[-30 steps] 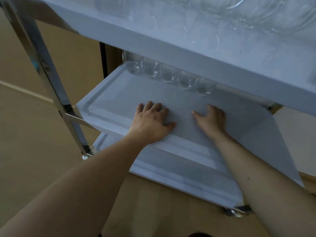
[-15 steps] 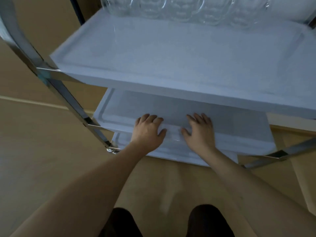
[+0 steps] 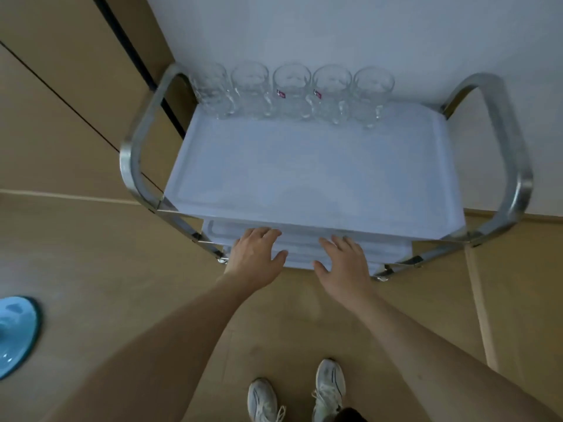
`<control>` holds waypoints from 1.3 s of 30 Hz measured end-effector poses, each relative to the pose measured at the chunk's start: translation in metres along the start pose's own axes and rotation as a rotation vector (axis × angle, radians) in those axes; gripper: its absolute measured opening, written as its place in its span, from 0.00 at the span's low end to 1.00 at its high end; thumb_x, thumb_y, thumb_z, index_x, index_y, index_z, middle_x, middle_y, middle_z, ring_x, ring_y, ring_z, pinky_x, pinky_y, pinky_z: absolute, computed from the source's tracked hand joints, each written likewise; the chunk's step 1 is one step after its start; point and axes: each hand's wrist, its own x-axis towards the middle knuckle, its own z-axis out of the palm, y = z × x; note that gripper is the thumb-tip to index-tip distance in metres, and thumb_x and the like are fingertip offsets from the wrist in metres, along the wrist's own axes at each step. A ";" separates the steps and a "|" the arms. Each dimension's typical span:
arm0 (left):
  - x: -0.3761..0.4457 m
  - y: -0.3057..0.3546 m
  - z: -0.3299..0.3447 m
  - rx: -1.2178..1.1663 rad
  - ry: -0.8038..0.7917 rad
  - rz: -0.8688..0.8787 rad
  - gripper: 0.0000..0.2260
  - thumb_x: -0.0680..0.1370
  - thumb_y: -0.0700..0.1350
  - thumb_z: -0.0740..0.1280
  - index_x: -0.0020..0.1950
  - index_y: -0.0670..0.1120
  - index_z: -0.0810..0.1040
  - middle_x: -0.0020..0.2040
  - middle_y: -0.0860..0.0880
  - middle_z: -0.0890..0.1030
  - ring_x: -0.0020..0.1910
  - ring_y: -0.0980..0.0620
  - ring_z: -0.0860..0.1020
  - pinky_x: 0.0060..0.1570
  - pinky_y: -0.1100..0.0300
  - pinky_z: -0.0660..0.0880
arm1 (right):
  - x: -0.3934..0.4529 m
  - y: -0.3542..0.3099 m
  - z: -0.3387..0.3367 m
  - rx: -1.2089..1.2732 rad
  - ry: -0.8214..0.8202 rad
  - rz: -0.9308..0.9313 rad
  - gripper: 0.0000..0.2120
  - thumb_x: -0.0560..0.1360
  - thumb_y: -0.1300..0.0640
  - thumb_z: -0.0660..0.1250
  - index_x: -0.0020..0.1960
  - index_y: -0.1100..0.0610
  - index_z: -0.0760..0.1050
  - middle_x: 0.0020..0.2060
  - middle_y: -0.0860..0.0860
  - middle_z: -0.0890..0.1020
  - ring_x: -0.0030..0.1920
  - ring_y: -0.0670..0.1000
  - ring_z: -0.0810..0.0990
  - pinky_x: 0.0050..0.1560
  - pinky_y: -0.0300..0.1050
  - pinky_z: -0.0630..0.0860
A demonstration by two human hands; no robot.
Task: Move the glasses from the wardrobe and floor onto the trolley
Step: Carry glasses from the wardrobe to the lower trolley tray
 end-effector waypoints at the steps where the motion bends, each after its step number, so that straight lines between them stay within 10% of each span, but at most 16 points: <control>1: 0.000 0.013 -0.021 0.006 0.005 0.012 0.23 0.81 0.56 0.65 0.74 0.49 0.71 0.71 0.49 0.74 0.73 0.47 0.67 0.69 0.49 0.68 | -0.004 -0.006 -0.022 0.010 0.016 -0.011 0.29 0.82 0.42 0.60 0.80 0.50 0.61 0.79 0.53 0.63 0.80 0.56 0.54 0.80 0.54 0.49; 19: 0.079 0.274 -0.271 0.109 0.326 0.499 0.25 0.80 0.57 0.64 0.75 0.50 0.69 0.72 0.48 0.73 0.73 0.45 0.66 0.69 0.49 0.67 | -0.032 -0.009 -0.366 -0.027 0.600 0.078 0.31 0.80 0.41 0.63 0.79 0.51 0.62 0.77 0.53 0.66 0.77 0.56 0.61 0.77 0.52 0.57; 39: 0.076 0.516 -0.205 -0.043 0.029 1.339 0.25 0.80 0.57 0.64 0.76 0.50 0.68 0.74 0.47 0.70 0.73 0.44 0.65 0.68 0.49 0.66 | -0.201 0.085 -0.419 -0.122 0.934 0.909 0.33 0.78 0.39 0.65 0.79 0.50 0.62 0.76 0.51 0.68 0.75 0.56 0.63 0.75 0.51 0.60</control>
